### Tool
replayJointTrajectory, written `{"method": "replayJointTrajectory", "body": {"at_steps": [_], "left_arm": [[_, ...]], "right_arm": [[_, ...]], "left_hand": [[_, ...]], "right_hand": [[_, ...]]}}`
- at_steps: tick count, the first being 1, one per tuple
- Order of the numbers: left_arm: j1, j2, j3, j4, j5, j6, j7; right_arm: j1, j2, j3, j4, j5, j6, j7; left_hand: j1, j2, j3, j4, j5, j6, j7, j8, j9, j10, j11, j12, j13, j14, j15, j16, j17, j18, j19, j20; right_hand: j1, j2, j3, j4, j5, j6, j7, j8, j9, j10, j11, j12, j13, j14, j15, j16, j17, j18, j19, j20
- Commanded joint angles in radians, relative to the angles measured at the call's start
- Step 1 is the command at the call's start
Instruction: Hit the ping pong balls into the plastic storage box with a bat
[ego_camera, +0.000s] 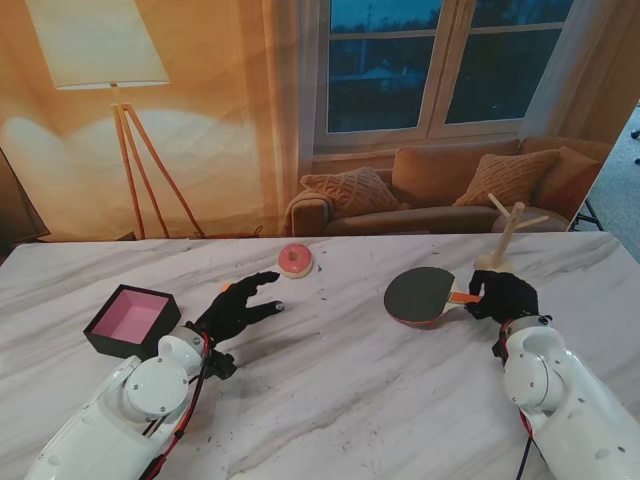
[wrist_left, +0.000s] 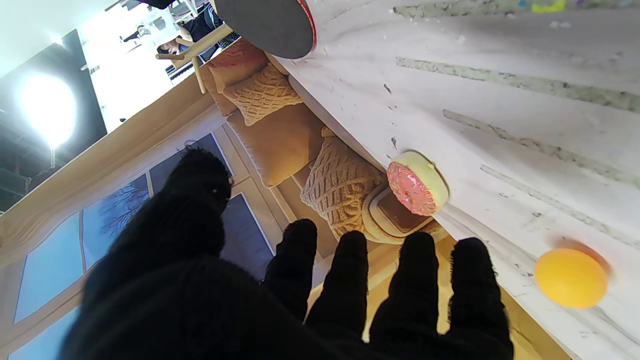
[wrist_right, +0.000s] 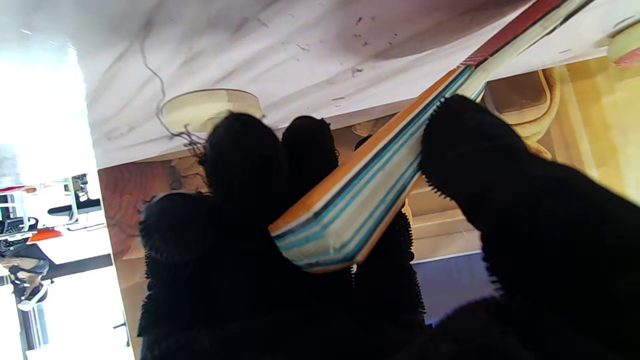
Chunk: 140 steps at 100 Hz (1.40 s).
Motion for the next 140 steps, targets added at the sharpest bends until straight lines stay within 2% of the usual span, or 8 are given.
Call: {"method": "replayJointTrajectory", "body": {"at_steps": [1,12,24,64,86,104,123,140], "left_arm": [[0.004,-0.004,-0.002,0.000,-0.002,-0.004,-0.011],[0.005,-0.004,-0.005,-0.001,-0.001,-0.006,-0.010],[0.006,-0.004,-0.007,-0.002,0.000,-0.007,-0.009],[0.009,-0.004,-0.011,-0.003,0.000,-0.011,-0.008],[0.010,-0.005,-0.013,-0.002,-0.001,-0.016,-0.005],[0.012,-0.005,-0.015,-0.002,-0.003,-0.019,-0.002],[0.015,-0.006,-0.018,-0.004,-0.002,-0.019,0.001],[0.017,-0.006,-0.020,-0.006,-0.003,-0.018,0.001]], "right_arm": [[-0.002,0.000,0.003,-0.023,-0.005,-0.005,0.015],[-0.008,-0.004,0.008,-0.051,0.016,-0.006,0.021],[-0.014,-0.006,0.015,-0.083,0.038,-0.009,0.041],[-0.049,-0.004,0.055,-0.239,0.081,-0.025,0.131],[-0.061,0.008,0.064,-0.341,0.085,-0.021,0.234],[-0.041,0.009,0.035,-0.366,0.105,-0.023,0.258],[-0.038,0.006,-0.004,-0.371,0.132,-0.020,0.260],[-0.041,0.006,-0.025,-0.375,0.143,-0.014,0.268]], "left_hand": [[0.002,0.012,-0.036,0.002,0.030,-0.023,-0.010,-0.008,0.010,-0.003,-0.023,-0.012,0.008,-0.002,-0.012,-0.002,-0.013,-0.006,-0.018,0.003],[0.004,0.013,-0.039,0.003,0.030,-0.022,-0.010,-0.009,0.010,-0.003,-0.023,-0.012,0.007,-0.002,-0.013,-0.003,-0.013,-0.006,-0.018,0.004],[0.006,0.014,-0.042,0.003,0.031,-0.022,-0.010,-0.009,0.010,-0.003,-0.024,-0.012,0.007,-0.001,-0.013,-0.002,-0.013,-0.006,-0.019,0.005],[0.009,0.019,-0.053,0.004,0.033,-0.022,-0.010,-0.009,0.010,-0.002,-0.025,-0.012,0.008,-0.001,-0.014,-0.002,-0.013,-0.006,-0.020,0.007],[0.010,0.021,-0.058,0.004,0.035,-0.021,-0.010,-0.009,0.011,-0.003,-0.026,-0.013,0.007,-0.001,-0.015,-0.003,-0.013,-0.006,-0.020,0.007],[0.012,0.024,-0.060,0.005,0.036,-0.022,-0.010,-0.009,0.011,-0.003,-0.026,-0.013,0.008,-0.001,-0.015,-0.003,-0.013,-0.006,-0.020,0.008],[0.013,0.026,-0.066,0.005,0.036,-0.021,-0.011,-0.010,0.011,-0.002,-0.027,-0.013,0.008,0.000,-0.015,-0.003,-0.013,-0.006,-0.021,0.008],[0.015,0.027,-0.070,0.005,0.038,-0.022,-0.010,-0.010,0.013,-0.002,-0.027,-0.013,0.009,-0.001,-0.015,-0.002,-0.013,-0.005,-0.023,0.008]], "right_hand": [[0.140,0.117,0.075,0.061,0.059,-0.132,0.164,0.068,0.042,0.007,0.051,0.029,0.063,-0.024,0.064,0.027,0.035,-0.020,0.091,0.036],[0.158,0.121,0.072,0.064,0.065,-0.118,0.171,0.057,0.027,0.018,0.059,0.046,0.150,-0.109,0.155,0.047,0.127,-0.047,0.146,0.057],[0.173,0.118,0.069,0.068,0.080,-0.106,0.175,0.036,0.023,0.030,0.061,0.050,0.191,-0.159,0.219,0.057,0.174,-0.066,0.169,0.063],[0.196,0.100,0.075,0.074,0.135,-0.062,0.167,-0.035,0.030,0.074,0.056,0.044,0.218,-0.195,0.270,0.077,0.208,-0.077,0.167,0.068],[0.196,0.103,0.063,0.077,0.160,-0.048,0.145,-0.084,0.032,0.077,0.048,0.041,0.225,-0.224,0.322,0.099,0.242,-0.083,0.181,0.084],[0.177,0.094,0.067,0.075,0.162,-0.025,0.121,-0.113,0.040,0.081,0.048,0.042,0.224,-0.240,0.353,0.114,0.260,-0.087,0.189,0.087],[0.110,0.060,0.088,0.064,0.146,-0.009,0.092,-0.142,0.029,0.081,0.085,0.074,0.224,-0.246,0.370,0.122,0.265,-0.086,0.203,0.086],[0.107,0.041,0.094,0.064,0.124,-0.010,0.078,-0.149,0.002,0.072,0.086,0.084,0.224,-0.268,0.397,0.134,0.292,-0.092,0.220,0.083]]}}
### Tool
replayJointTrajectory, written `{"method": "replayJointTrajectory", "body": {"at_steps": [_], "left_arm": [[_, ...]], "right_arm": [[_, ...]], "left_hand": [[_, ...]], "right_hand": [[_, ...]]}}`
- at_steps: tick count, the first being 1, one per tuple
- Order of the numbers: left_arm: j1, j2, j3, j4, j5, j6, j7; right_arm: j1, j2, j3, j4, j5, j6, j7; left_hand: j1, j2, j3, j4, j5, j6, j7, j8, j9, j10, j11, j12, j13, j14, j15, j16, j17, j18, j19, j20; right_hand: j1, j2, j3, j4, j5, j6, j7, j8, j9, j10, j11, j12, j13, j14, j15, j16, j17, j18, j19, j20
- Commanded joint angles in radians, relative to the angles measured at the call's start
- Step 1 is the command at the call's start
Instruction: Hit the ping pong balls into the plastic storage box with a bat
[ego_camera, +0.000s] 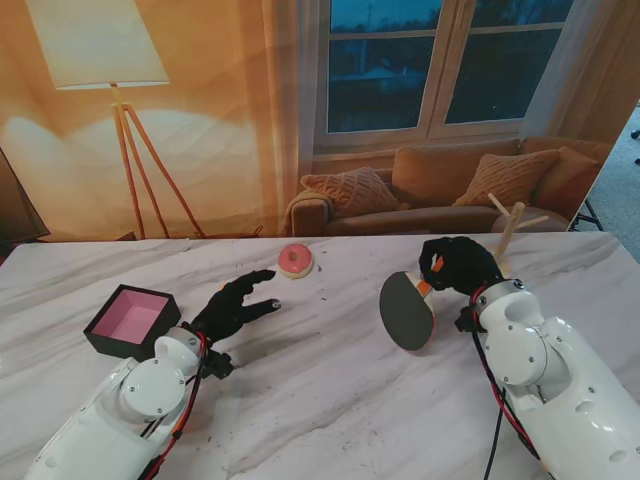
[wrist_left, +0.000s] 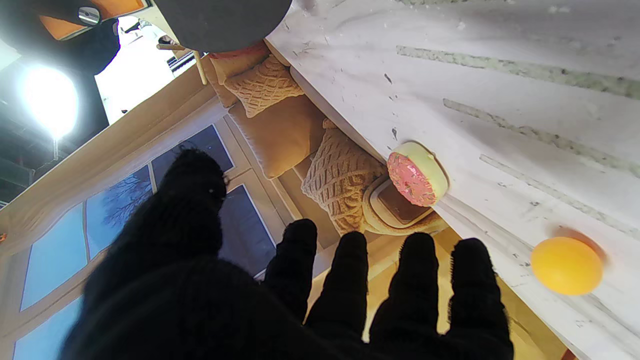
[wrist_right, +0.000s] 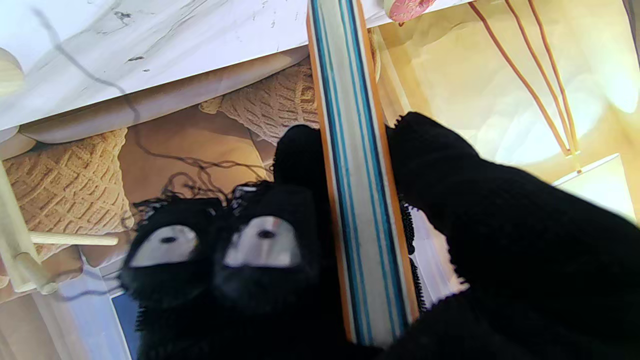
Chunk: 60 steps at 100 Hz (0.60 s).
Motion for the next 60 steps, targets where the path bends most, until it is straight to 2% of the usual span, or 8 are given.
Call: {"method": "replayJointTrajectory", "body": {"at_steps": [1,14,32,60], "left_arm": [[0.005,-0.004,-0.002,-0.004,-0.002,-0.002,-0.011],[0.004,-0.004,-0.001,-0.004,-0.004,-0.001,-0.012],[0.003,-0.004,0.001,-0.005,-0.007,0.000,-0.013],[0.002,-0.005,0.003,-0.005,-0.010,0.003,-0.013]], "right_arm": [[-0.007,-0.006,-0.010,-0.005,-0.001,0.005,0.022],[-0.008,-0.008,-0.018,-0.010,0.004,0.009,0.016],[-0.015,-0.019,-0.029,-0.028,0.080,0.048,0.006],[-0.030,-0.023,-0.028,-0.044,0.116,0.047,0.000]], "left_hand": [[0.015,0.017,-0.029,0.005,0.037,-0.022,-0.010,-0.006,0.013,-0.002,-0.015,-0.013,0.009,-0.001,-0.006,-0.002,-0.013,-0.005,-0.014,0.008],[0.016,0.020,-0.032,0.005,0.037,-0.021,-0.010,-0.007,0.012,-0.001,-0.016,-0.013,0.009,-0.001,-0.006,-0.002,-0.013,-0.005,-0.015,0.008],[0.017,0.022,-0.037,0.006,0.037,-0.021,-0.010,-0.007,0.012,0.000,-0.016,-0.013,0.008,0.000,-0.007,-0.002,-0.013,-0.005,-0.015,0.008],[0.022,0.027,-0.043,0.006,0.038,-0.021,-0.010,-0.007,0.012,0.001,-0.017,-0.013,0.009,0.002,-0.007,-0.002,-0.013,-0.005,-0.016,0.009]], "right_hand": [[0.006,-0.015,0.072,0.050,0.004,-0.017,0.019,-0.012,0.002,0.043,0.042,0.008,0.040,-0.126,0.063,0.015,0.023,-0.024,0.103,0.018],[-0.006,-0.045,0.085,0.050,-0.051,-0.011,-0.013,-0.031,-0.052,0.031,0.028,0.016,0.040,-0.142,0.057,0.013,0.027,-0.032,0.104,0.010],[-0.036,-0.057,0.098,0.054,-0.138,0.023,-0.057,-0.048,-0.145,0.035,0.007,0.017,0.040,-0.133,0.026,-0.005,0.007,-0.032,0.091,0.000],[-0.082,-0.046,0.108,0.069,-0.184,0.047,-0.125,-0.010,-0.224,0.030,0.009,0.002,0.028,-0.108,-0.035,-0.052,-0.041,-0.024,0.055,-0.004]]}}
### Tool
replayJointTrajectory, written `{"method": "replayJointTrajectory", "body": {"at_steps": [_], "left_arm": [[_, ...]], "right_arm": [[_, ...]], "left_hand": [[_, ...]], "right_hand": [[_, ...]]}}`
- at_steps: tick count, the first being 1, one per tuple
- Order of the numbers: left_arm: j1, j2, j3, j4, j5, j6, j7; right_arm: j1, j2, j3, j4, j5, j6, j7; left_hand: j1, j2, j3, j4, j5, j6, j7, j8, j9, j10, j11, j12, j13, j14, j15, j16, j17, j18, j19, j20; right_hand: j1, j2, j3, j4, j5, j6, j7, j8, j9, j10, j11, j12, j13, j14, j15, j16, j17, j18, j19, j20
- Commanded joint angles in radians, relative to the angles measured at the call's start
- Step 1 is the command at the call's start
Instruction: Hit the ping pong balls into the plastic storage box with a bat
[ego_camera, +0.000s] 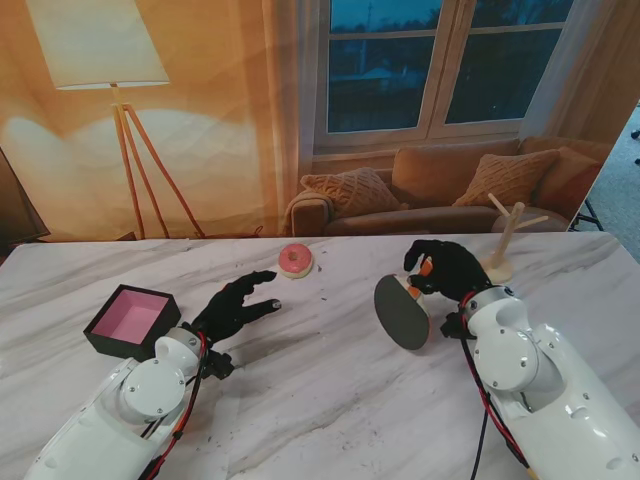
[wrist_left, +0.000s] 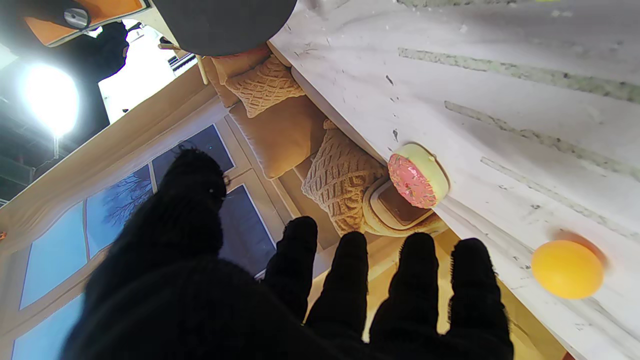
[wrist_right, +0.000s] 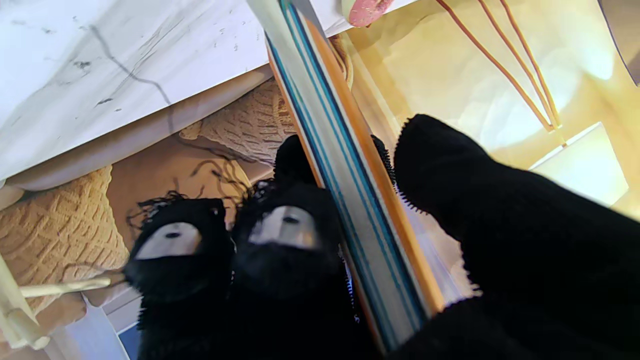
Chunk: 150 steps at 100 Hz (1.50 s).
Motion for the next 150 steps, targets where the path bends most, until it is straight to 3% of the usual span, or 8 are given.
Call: {"method": "replayJointTrajectory", "body": {"at_steps": [1,24,39,49,78,117,140,150], "left_arm": [[0.002,-0.005,0.001,-0.004,-0.003,0.002,-0.013],[0.000,-0.005,0.004,-0.004,-0.006,0.004,-0.014],[0.000,-0.005,0.005,-0.004,-0.007,0.006,-0.016],[-0.001,-0.005,0.006,-0.004,-0.008,0.006,-0.016],[-0.002,-0.005,0.008,-0.003,-0.009,0.007,-0.017],[-0.002,-0.006,0.010,-0.004,-0.016,0.012,-0.019],[-0.002,-0.006,0.010,-0.004,-0.017,0.014,-0.019],[-0.002,-0.006,0.010,-0.004,-0.019,0.014,-0.020]], "right_arm": [[-0.009,-0.006,-0.001,-0.009,0.006,0.003,0.012],[-0.019,-0.008,-0.002,-0.010,0.066,0.015,0.030],[-0.022,-0.010,-0.005,-0.004,0.093,0.019,0.034],[-0.025,-0.011,-0.005,-0.005,0.113,0.024,0.038],[-0.030,-0.010,-0.008,-0.003,0.117,0.020,0.041],[-0.042,-0.010,-0.009,0.002,0.166,0.028,0.062],[-0.044,-0.011,-0.009,0.003,0.155,0.040,0.057],[-0.042,-0.011,-0.009,0.002,0.142,0.046,0.052]], "left_hand": [[0.019,0.026,-0.033,0.006,0.015,-0.020,-0.008,-0.007,0.012,0.001,-0.017,-0.013,0.009,0.000,-0.007,-0.002,-0.013,-0.005,-0.015,0.009],[0.020,0.028,-0.038,0.006,0.016,-0.021,-0.007,-0.007,0.012,0.002,-0.018,-0.013,0.007,-0.001,-0.008,-0.002,-0.013,-0.005,-0.015,0.009],[0.022,0.029,-0.041,0.006,0.015,-0.020,-0.008,-0.007,0.011,0.003,-0.019,-0.013,0.007,-0.001,-0.008,-0.002,-0.013,-0.005,-0.015,0.009],[0.023,0.029,-0.041,0.007,0.017,-0.021,-0.007,-0.006,0.012,0.004,-0.019,-0.013,0.008,0.001,-0.008,-0.002,-0.013,-0.005,-0.016,0.010],[0.024,0.033,-0.047,0.007,0.016,-0.020,-0.007,-0.006,0.012,0.007,-0.022,-0.013,0.007,-0.001,-0.009,-0.002,-0.013,-0.005,-0.016,0.010],[0.027,0.037,-0.054,0.008,0.018,-0.021,-0.008,-0.007,0.013,0.011,-0.025,-0.013,0.007,0.000,-0.009,-0.002,-0.013,-0.005,-0.016,0.010],[0.027,0.041,-0.058,0.008,0.020,-0.022,-0.007,-0.006,0.015,0.011,-0.025,-0.012,0.007,-0.001,-0.009,-0.002,-0.013,-0.006,-0.017,0.009],[0.027,0.041,-0.060,0.008,0.022,-0.020,-0.006,-0.006,0.017,0.013,-0.025,-0.012,0.008,0.000,-0.009,-0.002,-0.013,-0.006,-0.018,0.009]], "right_hand": [[-0.017,-0.007,0.050,0.039,-0.032,0.004,-0.010,0.014,-0.032,-0.007,0.004,-0.006,0.027,-0.015,0.000,-0.016,-0.006,-0.009,0.052,-0.004],[-0.070,0.003,0.044,0.058,-0.028,0.000,-0.025,0.028,-0.115,-0.016,-0.029,-0.031,-0.075,0.061,-0.102,-0.045,-0.118,0.030,-0.045,-0.010],[-0.127,0.044,0.036,0.160,-0.065,0.018,-0.100,0.105,-0.200,-0.028,-0.081,-0.089,-0.165,0.129,-0.231,-0.067,-0.211,0.067,-0.147,-0.023],[-0.129,0.048,0.035,0.173,-0.111,0.025,-0.117,0.122,-0.246,-0.033,-0.095,-0.099,-0.201,0.141,-0.257,-0.072,-0.243,0.071,-0.167,-0.027],[-0.121,0.038,0.056,0.176,-0.173,0.036,-0.126,0.144,-0.301,-0.022,-0.061,-0.110,-0.156,-0.019,-0.008,0.019,-0.145,-0.005,0.004,0.089],[-0.122,0.038,0.043,0.175,-0.148,-0.022,-0.135,0.138,-0.390,-0.032,-0.085,-0.111,-0.359,0.083,-0.217,-0.022,-0.329,0.038,-0.209,0.064],[-0.144,0.098,0.013,0.177,-0.102,-0.100,-0.162,0.154,-0.366,-0.015,-0.030,-0.050,-0.326,0.038,-0.088,0.050,-0.277,0.001,-0.068,0.118],[-0.123,0.158,-0.033,0.117,-0.106,-0.102,-0.150,0.112,-0.321,-0.011,0.019,0.009,-0.296,0.015,-0.013,0.067,-0.257,-0.024,0.007,0.139]]}}
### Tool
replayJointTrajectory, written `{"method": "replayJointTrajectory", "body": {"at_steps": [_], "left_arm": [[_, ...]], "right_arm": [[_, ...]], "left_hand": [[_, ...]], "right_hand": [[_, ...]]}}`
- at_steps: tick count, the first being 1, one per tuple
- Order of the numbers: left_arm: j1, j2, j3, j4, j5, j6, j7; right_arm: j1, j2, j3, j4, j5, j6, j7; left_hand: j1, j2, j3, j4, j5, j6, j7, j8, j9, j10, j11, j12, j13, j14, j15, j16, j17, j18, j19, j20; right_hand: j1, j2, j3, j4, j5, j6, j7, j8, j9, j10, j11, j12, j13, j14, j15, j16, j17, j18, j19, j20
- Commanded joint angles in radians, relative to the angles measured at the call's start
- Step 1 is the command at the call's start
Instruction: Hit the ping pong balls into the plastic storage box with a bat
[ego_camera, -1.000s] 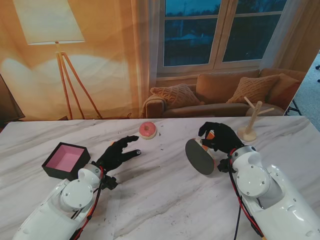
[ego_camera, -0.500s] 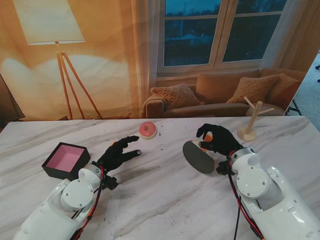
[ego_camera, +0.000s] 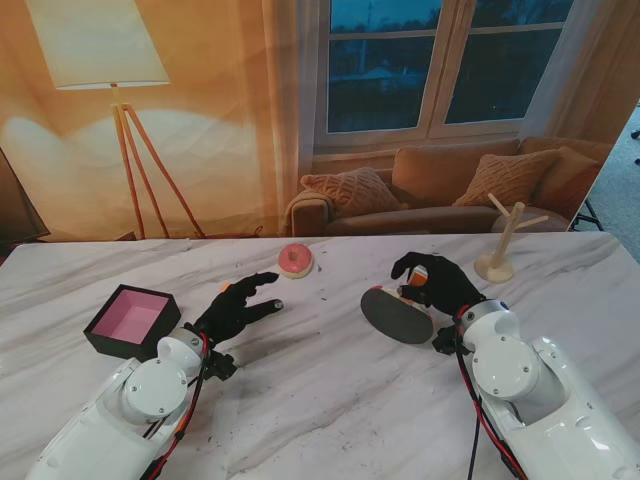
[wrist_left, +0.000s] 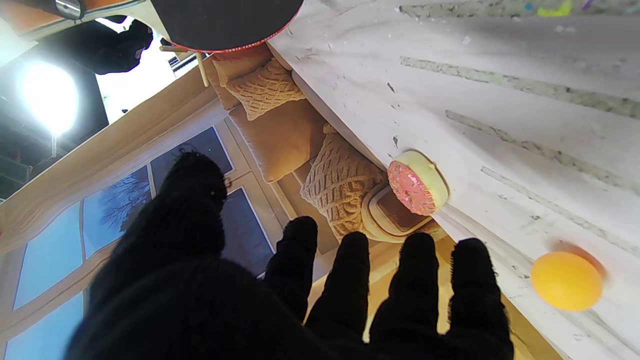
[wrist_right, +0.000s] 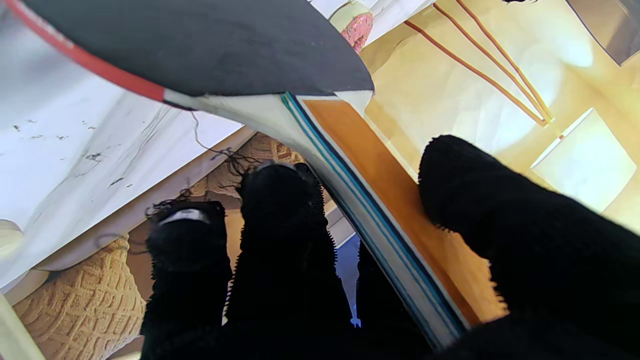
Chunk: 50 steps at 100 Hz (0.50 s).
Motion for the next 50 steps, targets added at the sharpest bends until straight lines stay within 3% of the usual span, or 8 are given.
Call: {"method": "replayJointTrajectory", "body": {"at_steps": [1,12,21,33,42,50], "left_arm": [[0.001,-0.005,0.001,-0.004,-0.004,0.003,-0.015],[0.001,-0.005,0.000,-0.005,-0.005,0.004,-0.015],[0.001,-0.006,0.001,-0.005,-0.008,0.006,-0.016],[0.002,-0.007,0.002,-0.006,-0.013,0.009,-0.015],[0.004,-0.007,0.001,-0.008,-0.015,0.011,-0.013],[0.005,-0.008,0.000,-0.009,-0.016,0.012,-0.012]], "right_arm": [[-0.005,-0.004,-0.004,0.009,-0.011,0.015,0.010],[0.001,-0.001,-0.001,0.008,-0.025,0.014,0.016],[0.009,0.002,-0.002,0.012,-0.052,0.011,0.018],[0.023,0.002,-0.010,0.027,-0.097,0.002,0.001],[0.030,0.001,-0.016,0.035,-0.107,0.004,-0.010],[0.035,-0.001,-0.021,0.040,-0.102,0.018,-0.016]], "left_hand": [[0.017,0.021,-0.034,0.008,0.022,-0.021,-0.007,-0.006,0.017,0.000,-0.025,-0.011,0.008,0.000,-0.009,-0.002,-0.014,-0.006,-0.018,0.009],[0.018,0.027,-0.037,0.007,0.022,-0.021,-0.007,-0.007,0.017,0.000,-0.026,-0.011,0.008,0.003,-0.009,-0.002,-0.013,-0.005,-0.019,0.009],[0.019,0.030,-0.040,0.007,0.023,-0.021,-0.007,-0.007,0.018,0.000,-0.026,-0.011,0.009,0.002,-0.009,-0.002,-0.013,-0.005,-0.019,0.009],[0.022,0.035,-0.045,0.007,0.024,-0.020,-0.007,-0.007,0.019,0.000,-0.027,-0.011,0.008,0.004,-0.009,-0.002,-0.013,-0.005,-0.019,0.009],[0.022,0.038,-0.050,0.007,0.025,-0.021,-0.008,-0.008,0.019,0.001,-0.027,-0.011,0.009,0.005,-0.009,-0.001,-0.014,-0.004,-0.020,0.009],[0.025,0.041,-0.053,0.007,0.025,-0.021,-0.008,-0.008,0.020,0.000,-0.027,-0.011,0.009,0.005,-0.009,-0.001,-0.014,-0.004,-0.020,0.010]], "right_hand": [[0.016,0.048,-0.021,-0.029,0.024,-0.025,0.006,-0.035,0.046,-0.001,0.043,0.041,0.045,-0.035,0.071,0.019,0.018,-0.041,0.099,0.037],[0.074,0.111,-0.072,-0.059,0.007,-0.001,0.048,-0.083,0.126,-0.003,0.093,0.109,0.094,-0.052,0.128,0.026,0.064,-0.050,0.146,0.049],[0.116,0.152,-0.143,-0.084,0.011,0.004,0.109,-0.139,0.313,-0.011,0.162,0.160,0.186,-0.057,0.196,0.025,0.147,-0.041,0.205,0.064],[0.141,0.202,-0.231,-0.090,0.036,-0.013,0.175,-0.203,0.509,-0.028,0.250,0.195,0.356,-0.074,0.286,-0.029,0.309,-0.029,0.319,0.003],[0.170,0.220,-0.246,-0.090,0.067,-0.049,0.186,-0.207,0.591,-0.028,0.278,0.195,0.368,-0.085,0.341,0.000,0.390,-0.013,0.368,-0.040],[0.216,0.242,-0.274,-0.089,0.095,-0.124,0.183,-0.194,0.592,-0.022,0.273,0.188,0.368,-0.082,0.338,0.009,0.392,-0.004,0.372,-0.063]]}}
